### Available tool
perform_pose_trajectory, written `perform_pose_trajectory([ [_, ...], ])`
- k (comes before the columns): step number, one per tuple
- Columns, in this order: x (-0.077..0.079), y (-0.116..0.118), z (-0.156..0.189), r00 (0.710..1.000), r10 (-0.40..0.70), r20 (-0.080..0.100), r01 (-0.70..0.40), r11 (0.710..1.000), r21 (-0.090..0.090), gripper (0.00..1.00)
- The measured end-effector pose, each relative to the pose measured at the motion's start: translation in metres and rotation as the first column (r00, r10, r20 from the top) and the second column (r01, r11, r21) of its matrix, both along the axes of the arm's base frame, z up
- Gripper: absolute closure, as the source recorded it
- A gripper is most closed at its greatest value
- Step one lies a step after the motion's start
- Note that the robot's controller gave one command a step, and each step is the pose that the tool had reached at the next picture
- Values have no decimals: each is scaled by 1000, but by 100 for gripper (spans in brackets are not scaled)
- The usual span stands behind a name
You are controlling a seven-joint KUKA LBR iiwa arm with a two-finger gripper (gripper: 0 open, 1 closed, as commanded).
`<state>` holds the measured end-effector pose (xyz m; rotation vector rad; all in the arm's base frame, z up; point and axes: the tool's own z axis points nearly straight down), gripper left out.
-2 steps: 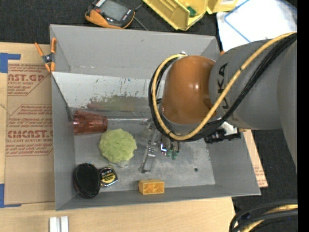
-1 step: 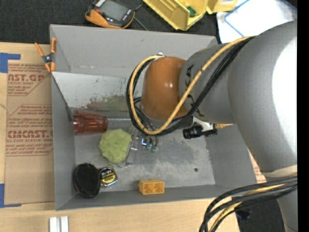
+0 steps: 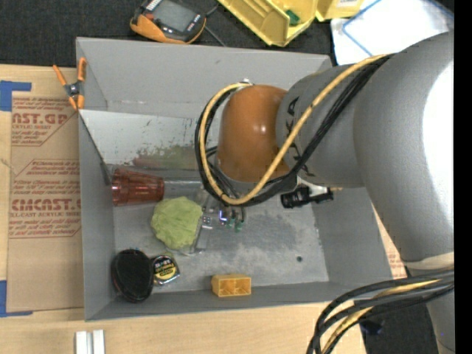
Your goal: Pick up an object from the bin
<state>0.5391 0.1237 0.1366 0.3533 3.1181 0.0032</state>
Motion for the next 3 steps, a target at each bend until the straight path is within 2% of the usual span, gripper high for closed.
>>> perform_pose_trajectory([
  [1, -16, -5, -24, 979, 202, 3, -202, 979, 1, 0],
  [2, 12, -16, -6, 994, 105, 6, -105, 994, 0, 100],
  [3, 12, -16, -6, 994, 105, 6, -105, 994, 1, 100],
])
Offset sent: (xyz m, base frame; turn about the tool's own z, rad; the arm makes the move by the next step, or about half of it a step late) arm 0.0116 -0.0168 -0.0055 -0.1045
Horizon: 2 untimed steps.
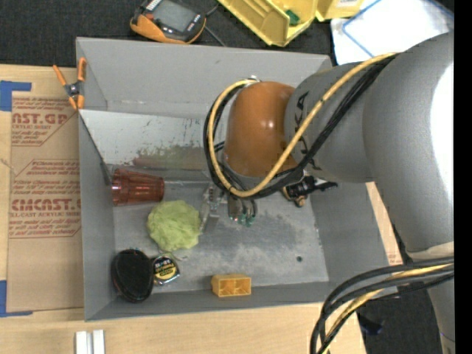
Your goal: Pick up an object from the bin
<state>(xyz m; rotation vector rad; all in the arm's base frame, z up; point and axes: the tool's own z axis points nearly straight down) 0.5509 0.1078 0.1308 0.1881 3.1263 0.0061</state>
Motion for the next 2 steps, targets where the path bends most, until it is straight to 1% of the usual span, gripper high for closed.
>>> perform_pose_trajectory([
  [1, -13, 12, -62, 992, 129, 1, -129, 992, -2, 100],
  [2, -36, 0, -60, 994, 111, 9, -111, 994, -1, 100],
])
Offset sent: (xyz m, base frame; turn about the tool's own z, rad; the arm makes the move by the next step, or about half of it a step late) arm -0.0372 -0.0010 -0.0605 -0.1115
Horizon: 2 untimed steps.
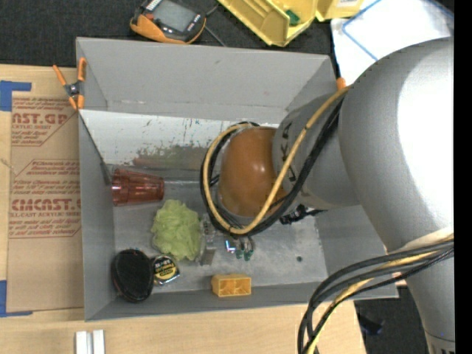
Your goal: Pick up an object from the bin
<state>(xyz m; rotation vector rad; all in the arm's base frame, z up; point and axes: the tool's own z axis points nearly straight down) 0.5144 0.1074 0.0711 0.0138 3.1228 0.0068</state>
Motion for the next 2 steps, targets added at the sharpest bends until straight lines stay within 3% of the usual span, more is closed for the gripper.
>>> perform_pose_trajectory([
  [1, 7, -4, 67, 999, 36, 4, -36, 999, 0, 100],
  [2, -7, -5, 164, 1000, 23, -10, -23, 1000, -1, 100],
])
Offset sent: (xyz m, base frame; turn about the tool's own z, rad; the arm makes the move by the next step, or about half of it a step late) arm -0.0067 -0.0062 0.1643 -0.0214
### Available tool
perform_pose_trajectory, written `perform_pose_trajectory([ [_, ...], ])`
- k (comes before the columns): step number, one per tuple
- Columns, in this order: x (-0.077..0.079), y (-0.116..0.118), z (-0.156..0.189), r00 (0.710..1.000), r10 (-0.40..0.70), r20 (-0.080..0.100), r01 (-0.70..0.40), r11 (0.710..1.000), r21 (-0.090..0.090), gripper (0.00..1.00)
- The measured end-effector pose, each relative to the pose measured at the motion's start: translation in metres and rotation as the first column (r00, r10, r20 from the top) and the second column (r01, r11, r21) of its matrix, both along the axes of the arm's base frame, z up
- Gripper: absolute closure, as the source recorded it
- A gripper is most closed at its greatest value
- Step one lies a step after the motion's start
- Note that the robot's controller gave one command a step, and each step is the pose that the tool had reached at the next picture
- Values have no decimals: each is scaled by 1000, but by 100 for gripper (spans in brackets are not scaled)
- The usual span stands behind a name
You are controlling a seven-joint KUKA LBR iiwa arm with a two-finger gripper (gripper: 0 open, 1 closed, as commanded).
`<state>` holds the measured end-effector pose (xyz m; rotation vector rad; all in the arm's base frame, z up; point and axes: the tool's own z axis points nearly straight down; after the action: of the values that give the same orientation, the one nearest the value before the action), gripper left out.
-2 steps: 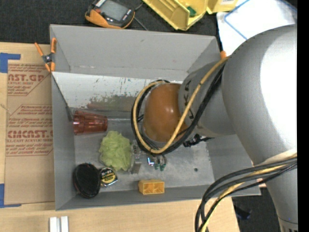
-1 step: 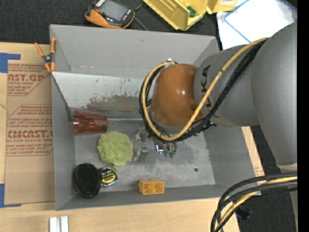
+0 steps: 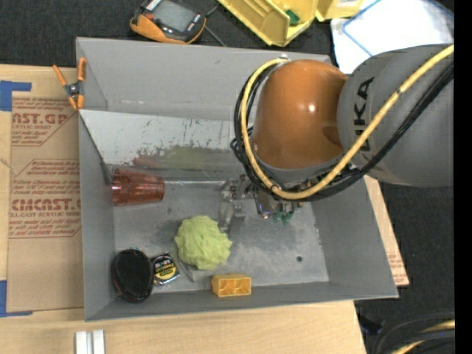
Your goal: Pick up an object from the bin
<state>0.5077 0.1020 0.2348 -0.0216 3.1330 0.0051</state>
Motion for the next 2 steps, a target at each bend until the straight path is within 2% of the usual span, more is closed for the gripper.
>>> perform_pose_trajectory([
  [1, 16, 12, -48, 999, 49, 3, -49, 999, 0, 0],
  [2, 16, 12, -48, 999, 49, 3, -49, 999, 0, 0],
])
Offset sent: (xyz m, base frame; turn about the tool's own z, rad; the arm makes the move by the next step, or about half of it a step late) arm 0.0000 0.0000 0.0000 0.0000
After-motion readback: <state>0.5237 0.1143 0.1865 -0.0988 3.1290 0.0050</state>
